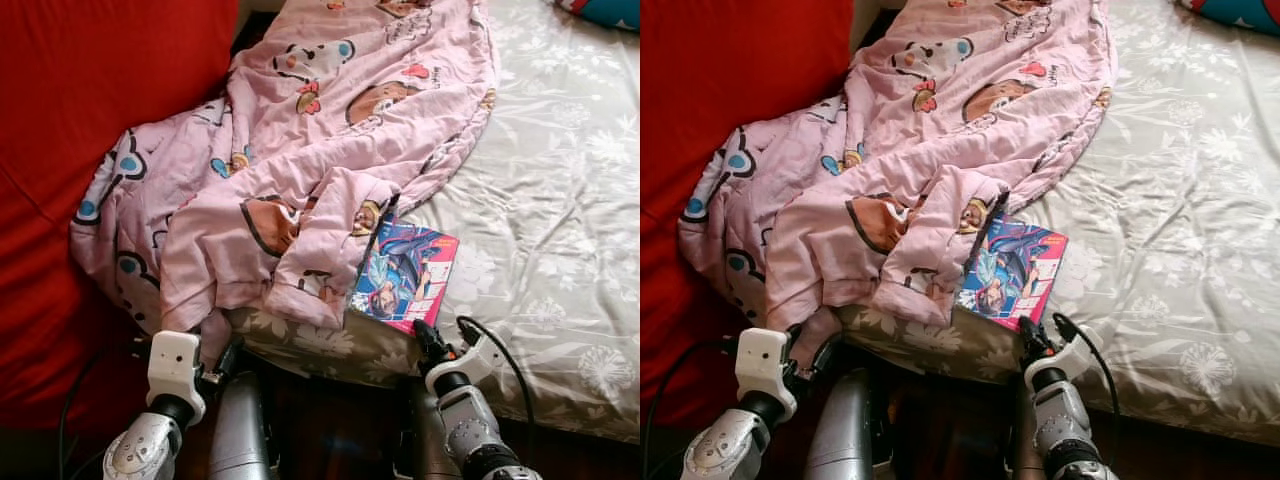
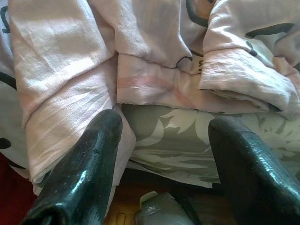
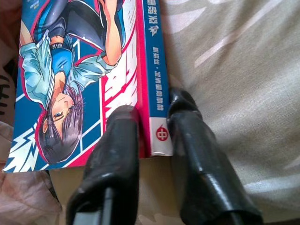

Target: Clean up the room

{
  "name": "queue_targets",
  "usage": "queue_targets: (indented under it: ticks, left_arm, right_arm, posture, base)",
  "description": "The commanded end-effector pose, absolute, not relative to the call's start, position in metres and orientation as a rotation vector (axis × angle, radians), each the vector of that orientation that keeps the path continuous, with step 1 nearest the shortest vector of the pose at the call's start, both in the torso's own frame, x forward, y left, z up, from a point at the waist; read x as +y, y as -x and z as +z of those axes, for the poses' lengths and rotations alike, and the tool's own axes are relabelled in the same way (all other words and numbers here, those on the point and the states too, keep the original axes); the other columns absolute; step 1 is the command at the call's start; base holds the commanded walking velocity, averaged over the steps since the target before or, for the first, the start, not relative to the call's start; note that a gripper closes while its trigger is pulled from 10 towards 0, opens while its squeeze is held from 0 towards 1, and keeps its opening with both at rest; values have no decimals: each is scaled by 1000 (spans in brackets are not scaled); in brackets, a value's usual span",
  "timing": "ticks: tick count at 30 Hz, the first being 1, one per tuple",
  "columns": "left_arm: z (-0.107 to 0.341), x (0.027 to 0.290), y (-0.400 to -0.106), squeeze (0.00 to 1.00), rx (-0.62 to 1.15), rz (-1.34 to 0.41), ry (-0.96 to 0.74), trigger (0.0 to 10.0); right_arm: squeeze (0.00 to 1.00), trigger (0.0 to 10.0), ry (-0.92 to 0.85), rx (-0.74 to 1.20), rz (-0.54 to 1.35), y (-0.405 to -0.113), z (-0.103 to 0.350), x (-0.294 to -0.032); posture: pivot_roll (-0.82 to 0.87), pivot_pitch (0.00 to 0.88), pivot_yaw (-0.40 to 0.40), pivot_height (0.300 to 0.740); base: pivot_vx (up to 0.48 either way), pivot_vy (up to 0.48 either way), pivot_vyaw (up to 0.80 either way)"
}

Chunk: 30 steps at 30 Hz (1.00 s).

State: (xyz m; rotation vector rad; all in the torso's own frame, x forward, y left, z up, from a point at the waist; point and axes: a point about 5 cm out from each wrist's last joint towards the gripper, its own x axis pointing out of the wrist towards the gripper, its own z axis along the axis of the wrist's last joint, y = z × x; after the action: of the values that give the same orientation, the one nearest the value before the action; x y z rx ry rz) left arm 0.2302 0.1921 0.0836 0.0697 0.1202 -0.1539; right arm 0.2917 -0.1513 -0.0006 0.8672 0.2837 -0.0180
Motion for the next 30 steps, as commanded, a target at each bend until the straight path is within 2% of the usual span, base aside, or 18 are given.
queue_targets:
  ticks: [1,10,19,24,30]
  left_arm:
    - [76,194,-228,0,149,-146,-79,10000]
    - [74,191,-246,0,121,-131,-69,10000]
    - [70,181,-264,0,96,-125,-43,10000]
    - [67,180,-271,0,83,-109,-32,10000]
    - [65,178,-274,0,78,-104,-28,10000]
  right_arm:
    - [0,0,-846,357,-41,-284,-11,-144]
    - [0,0,-750,201,-124,-296,8,-168]
    - [0,0,-672,98,-186,-286,11,-182]
    - [0,0,-622,56,-283,-274,11,-188]
    - [0,0,-553,-20,-306,-282,29,-197]
  posture:
    - [147,259,55,581]
    - [104,198,26,581]
    - [44,128,-9,581]
    - [30,100,-27,581]
    - [20,83,-32,581]
  base:
    - [0,0,0]
    - [0,0,0]
    - [0,0,0]
    - [0,0,0]
    - [0,0,0]
